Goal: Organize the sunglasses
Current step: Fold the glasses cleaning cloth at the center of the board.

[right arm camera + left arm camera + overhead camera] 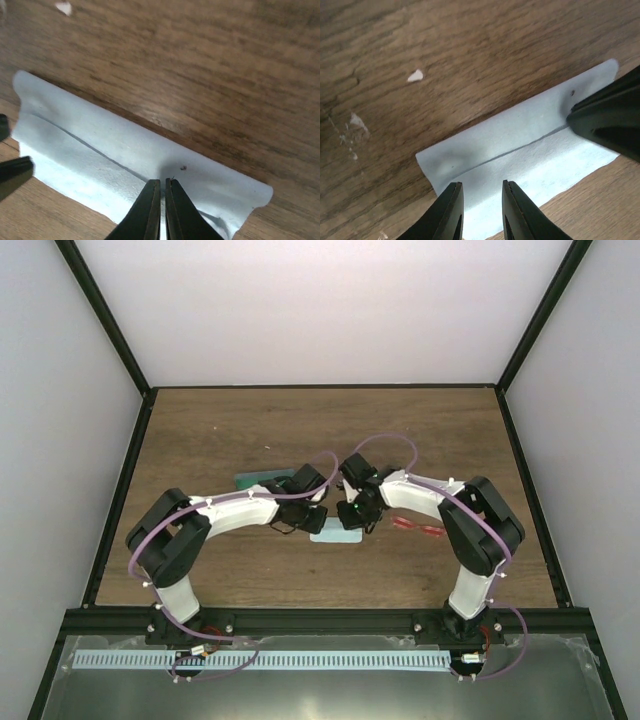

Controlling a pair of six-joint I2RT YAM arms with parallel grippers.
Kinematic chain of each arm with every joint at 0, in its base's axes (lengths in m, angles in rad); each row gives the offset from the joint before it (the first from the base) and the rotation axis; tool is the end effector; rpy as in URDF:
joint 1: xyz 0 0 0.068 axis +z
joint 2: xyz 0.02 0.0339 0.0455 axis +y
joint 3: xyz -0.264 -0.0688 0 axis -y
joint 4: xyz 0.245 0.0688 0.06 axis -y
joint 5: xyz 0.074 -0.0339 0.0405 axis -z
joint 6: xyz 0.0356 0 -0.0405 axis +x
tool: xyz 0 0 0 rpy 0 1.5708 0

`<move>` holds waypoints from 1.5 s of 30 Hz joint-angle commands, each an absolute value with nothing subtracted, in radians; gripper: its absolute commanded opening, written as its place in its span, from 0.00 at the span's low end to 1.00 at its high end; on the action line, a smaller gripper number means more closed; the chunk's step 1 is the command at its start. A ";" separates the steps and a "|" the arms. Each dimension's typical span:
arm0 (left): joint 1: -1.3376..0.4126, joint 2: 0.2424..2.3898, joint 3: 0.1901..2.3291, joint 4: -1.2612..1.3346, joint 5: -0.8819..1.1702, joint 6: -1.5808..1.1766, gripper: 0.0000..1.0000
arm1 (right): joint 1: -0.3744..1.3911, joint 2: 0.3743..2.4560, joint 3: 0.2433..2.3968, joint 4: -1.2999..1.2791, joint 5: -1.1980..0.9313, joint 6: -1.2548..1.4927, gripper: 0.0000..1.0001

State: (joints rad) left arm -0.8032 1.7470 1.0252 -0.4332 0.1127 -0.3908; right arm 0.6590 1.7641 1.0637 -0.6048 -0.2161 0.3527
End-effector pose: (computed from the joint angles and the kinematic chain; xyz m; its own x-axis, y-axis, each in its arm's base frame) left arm 0.2291 -0.2431 0.1565 -0.8717 0.3583 -0.3343 0.4483 0.8585 -0.2490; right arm 0.2525 0.2052 0.1556 -0.9379 -0.2996 -0.1749 -0.3395 0.8964 0.2848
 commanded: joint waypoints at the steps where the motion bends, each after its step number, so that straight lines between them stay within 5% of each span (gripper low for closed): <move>1: -0.808 1.760 1.083 -0.429 0.106 -0.399 0.24 | 0.669 1.732 1.022 -0.592 -0.245 0.345 0.05; 36: -0.808 1.919 1.101 -0.368 0.152 -0.401 0.24 | 0.744 1.641 0.979 -0.665 -0.350 0.367 0.06; 45: -0.807 1.907 1.095 -0.377 0.143 -0.390 0.23 | 0.732 1.578 1.033 -0.697 -0.240 0.388 0.09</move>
State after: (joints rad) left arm -0.8181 1.8782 1.1145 -0.3149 0.1783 -0.3988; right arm 0.7261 1.6386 0.9642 -0.6998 -0.2779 0.3832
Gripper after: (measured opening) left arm 0.235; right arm 0.087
